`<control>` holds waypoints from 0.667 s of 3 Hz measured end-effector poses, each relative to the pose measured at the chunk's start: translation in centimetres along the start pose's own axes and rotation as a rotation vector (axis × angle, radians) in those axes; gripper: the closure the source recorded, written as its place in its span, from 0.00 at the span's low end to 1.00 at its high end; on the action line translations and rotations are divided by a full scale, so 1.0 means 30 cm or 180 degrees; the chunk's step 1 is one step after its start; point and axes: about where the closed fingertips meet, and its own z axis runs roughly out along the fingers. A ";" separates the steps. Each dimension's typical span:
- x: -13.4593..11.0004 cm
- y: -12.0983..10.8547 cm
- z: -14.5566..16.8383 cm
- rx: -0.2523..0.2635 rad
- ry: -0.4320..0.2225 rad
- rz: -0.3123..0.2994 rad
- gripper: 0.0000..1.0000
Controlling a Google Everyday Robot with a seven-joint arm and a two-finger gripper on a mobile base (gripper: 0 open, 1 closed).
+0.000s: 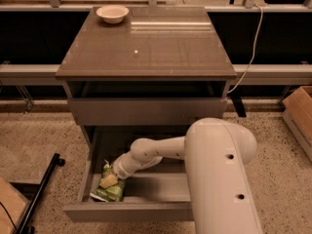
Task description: Pick green jalapeno chip bag from middle drawer and place on counter
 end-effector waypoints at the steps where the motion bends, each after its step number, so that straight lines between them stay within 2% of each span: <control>1: 0.000 0.000 0.000 0.0000 0.0000 0.0000 1.00; 2: 0.000 0.000 -0.001 0.0000 0.0000 0.0000 1.00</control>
Offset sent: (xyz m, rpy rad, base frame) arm -0.0051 -0.2184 0.2912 0.3219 -0.2882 -0.2796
